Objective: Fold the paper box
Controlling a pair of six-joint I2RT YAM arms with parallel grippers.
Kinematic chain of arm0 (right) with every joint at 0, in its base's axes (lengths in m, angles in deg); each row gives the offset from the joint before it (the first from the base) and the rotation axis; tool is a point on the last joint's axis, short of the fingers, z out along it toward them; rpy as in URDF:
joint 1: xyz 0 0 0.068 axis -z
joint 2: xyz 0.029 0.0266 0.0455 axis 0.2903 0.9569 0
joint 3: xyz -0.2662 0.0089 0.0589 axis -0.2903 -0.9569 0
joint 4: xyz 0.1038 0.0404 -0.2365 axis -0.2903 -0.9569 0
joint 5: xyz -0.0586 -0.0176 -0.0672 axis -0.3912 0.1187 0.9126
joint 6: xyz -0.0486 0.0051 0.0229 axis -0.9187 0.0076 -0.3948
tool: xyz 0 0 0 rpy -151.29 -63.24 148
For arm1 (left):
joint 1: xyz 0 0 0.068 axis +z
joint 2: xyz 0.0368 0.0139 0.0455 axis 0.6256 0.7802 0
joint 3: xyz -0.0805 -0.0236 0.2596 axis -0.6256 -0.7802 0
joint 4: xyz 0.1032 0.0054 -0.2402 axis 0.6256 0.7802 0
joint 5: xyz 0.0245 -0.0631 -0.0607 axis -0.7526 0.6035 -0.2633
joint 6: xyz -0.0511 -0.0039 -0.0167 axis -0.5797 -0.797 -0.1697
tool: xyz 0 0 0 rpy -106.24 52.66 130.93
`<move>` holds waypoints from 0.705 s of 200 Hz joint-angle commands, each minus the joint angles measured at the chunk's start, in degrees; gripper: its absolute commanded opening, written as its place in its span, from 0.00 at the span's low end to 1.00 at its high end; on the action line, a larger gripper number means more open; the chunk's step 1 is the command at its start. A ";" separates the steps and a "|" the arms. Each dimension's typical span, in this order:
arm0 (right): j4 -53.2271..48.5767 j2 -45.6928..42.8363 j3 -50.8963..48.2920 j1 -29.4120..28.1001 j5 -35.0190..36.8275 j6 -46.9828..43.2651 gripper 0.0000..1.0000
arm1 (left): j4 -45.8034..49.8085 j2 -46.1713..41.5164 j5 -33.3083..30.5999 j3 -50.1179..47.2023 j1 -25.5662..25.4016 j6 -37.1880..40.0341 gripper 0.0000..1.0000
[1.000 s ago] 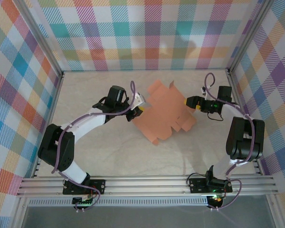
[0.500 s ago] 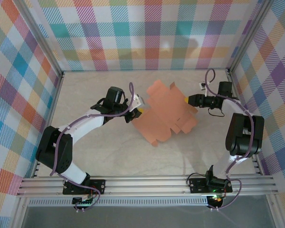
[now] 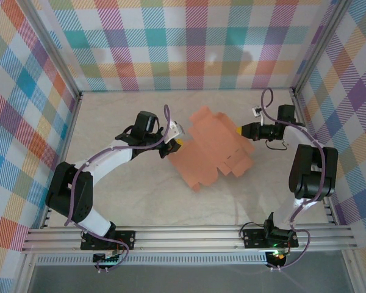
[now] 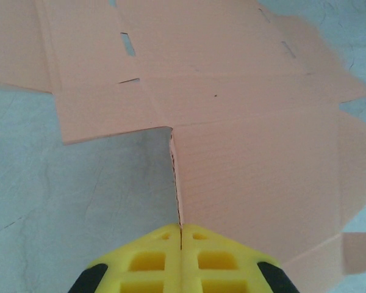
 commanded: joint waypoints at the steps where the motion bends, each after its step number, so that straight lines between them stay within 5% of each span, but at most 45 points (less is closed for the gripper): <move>1: 4.16 -4.32 -2.84 -0.64 3.21 -2.28 0.03 | 0.73 0.73 2.79 2.17 0.86 0.00 0.00; 34: 8.23 -8.41 -5.61 -1.41 7.90 0.24 0.00 | 0.41 1.92 -0.68 3.58 0.91 -2.91 0.05; 67: 10.66 -13.15 -8.66 -4.56 19.27 2.54 0.00 | -7.30 1.99 -4.72 2.47 0.95 -12.87 0.39; 75: 11.81 -14.06 -9.47 -5.07 22.08 4.16 0.00 | -10.49 0.91 -5.55 1.45 0.95 -16.69 0.68; 86: 13.96 -15.41 -10.71 -5.58 26.65 8.55 0.00 | -13.65 -0.68 -8.82 0.23 0.91 -21.23 0.85; 115: 17.89 -18.87 -14.86 -7.59 34.14 22.13 0.00 | -15.26 -3.94 -19.23 -1.43 0.73 -33.19 1.00; 141: 14.33 -20.42 -16.42 -11.07 43.85 28.81 0.00 | -12.10 -5.14 -23.52 -2.10 -1.10 -39.36 1.00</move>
